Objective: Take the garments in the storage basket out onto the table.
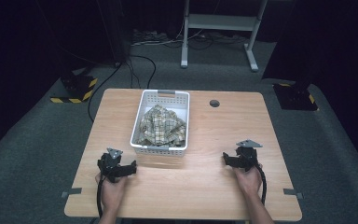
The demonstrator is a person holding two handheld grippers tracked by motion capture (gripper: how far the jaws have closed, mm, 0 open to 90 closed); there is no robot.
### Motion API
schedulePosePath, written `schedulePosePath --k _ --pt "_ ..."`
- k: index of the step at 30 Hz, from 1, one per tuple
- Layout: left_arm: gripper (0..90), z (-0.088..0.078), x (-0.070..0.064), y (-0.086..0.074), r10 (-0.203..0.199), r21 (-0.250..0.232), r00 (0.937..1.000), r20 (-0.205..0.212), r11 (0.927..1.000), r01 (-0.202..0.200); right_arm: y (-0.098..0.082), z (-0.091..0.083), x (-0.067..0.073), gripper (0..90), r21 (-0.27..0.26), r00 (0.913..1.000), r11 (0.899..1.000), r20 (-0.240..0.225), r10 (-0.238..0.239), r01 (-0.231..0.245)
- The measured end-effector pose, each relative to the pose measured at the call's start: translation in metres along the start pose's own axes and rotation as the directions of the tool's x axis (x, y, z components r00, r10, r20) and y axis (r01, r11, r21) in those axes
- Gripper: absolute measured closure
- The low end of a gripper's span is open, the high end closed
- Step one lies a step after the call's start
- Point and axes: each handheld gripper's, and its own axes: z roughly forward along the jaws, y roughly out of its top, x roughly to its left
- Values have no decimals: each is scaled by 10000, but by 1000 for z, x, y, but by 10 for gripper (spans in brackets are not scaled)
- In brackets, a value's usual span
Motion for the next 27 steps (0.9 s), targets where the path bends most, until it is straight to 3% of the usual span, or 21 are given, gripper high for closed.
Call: schedulePosePath --k 4,5,6,7,14,18,25,27 --pt "36 0 0 0 6 3 10000 12 10000 -6 0 0 0 121 23 10000 10000 46 33 -33" --pt "36 0 0 0 6 3 10000 12 10000 -6 1 2 -1 121 184 9989 9993 337 315 -321" --pt "36 0 0 0 6 4 10000 14 10000 -6 1 2 -1 47 184 9989 9993 337 315 -321" --pt "36 0 0 0 4 4 10000 14 10000 -4 2 3 -1 37 228 9986 9991 392 360 -369" --pt "35 0 0 0 -5 2 10000 21 10000 5 4 1 -2 49 514 9994 9983 237 267 -278" --pt "35 0 0 0 -2 4 10000 28 10000 2 8 -6 -4 86 267 9961 9984 -718 515 -497" --pt "36 0 0 0 -2 6 10000 39 10000 2 22 -16 0 76 73 9896 9991 -1372 425 -419" --pt "36 0 0 0 -3 5 10000 39 10000 3 28 -18 2 74 154 9827 9988 -1786 492 -472"
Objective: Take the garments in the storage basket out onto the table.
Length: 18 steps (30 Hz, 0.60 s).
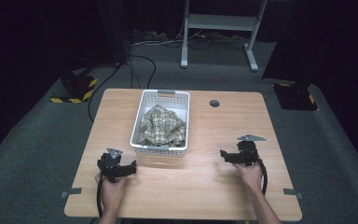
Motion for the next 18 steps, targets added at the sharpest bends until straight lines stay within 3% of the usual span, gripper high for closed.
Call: schedulePosePath --k 9,14,18 --pt "36 0 0 0 -2 -1 10000 -4 10000 2 25 -7 15 56 -498 9929 9986 -1181 107 -167" --pt "36 0 0 0 1 -3 10000 -2 10000 -1 31 -8 17 63 -600 9905 9978 -1360 188 -272" --pt "36 0 0 0 -1 -4 10000 -2 10000 1 36 -9 23 66 -811 9905 9967 -1372 -50 -62"
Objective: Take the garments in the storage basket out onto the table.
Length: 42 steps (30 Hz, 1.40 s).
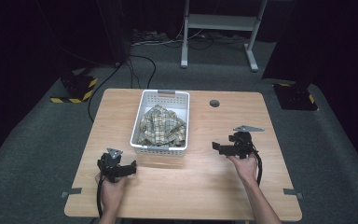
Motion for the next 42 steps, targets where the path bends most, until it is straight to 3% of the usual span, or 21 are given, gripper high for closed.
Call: schedulePosePath --k 16,29,42 --pt "36 0 0 0 4 3 10000 1 10000 -4 32 5 32 44 -751 9945 9930 -442 -949 914" --pt "36 0 0 0 -1 1 10000 11 10000 1 55 23 65 50 -1292 9855 9813 -742 -1528 1424" --pt "36 0 0 0 0 2 10000 19 10000 0 71 50 93 55 -1229 9781 9772 -955 -1851 1729"
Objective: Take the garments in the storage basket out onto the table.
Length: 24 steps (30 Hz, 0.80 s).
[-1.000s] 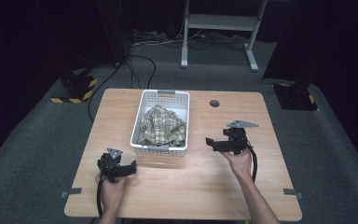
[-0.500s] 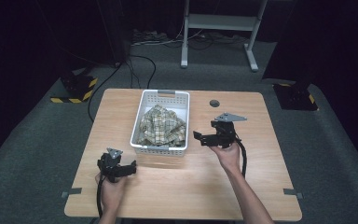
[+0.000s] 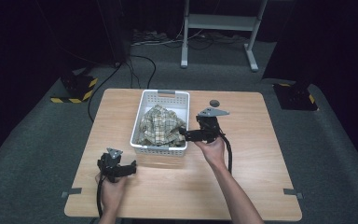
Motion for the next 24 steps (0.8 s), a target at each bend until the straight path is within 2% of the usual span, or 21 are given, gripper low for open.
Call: schedulePosePath --k 5,11,14,18,24 --pt "39 0 0 0 10 -7 10000 -10 10000 -10 6 18 9 55 110 9997 9998 -132 -185 187" --pt "39 0 0 0 10 -10 10000 -10 10000 -10 5 43 16 53 265 9998 9996 -203 -35 40" --pt "39 0 0 0 4 -8 10000 -6 10000 -4 4 52 20 53 435 9998 9990 -134 -124 130" --pt "38 0 0 0 8 -8 10000 -2 10000 -8 4 62 21 53 594 10000 9982 -88 -20 25" --pt "38 0 0 0 9 -12 10000 6 10000 -9 0 75 23 84 1137 9999 9935 -155 38 -20"
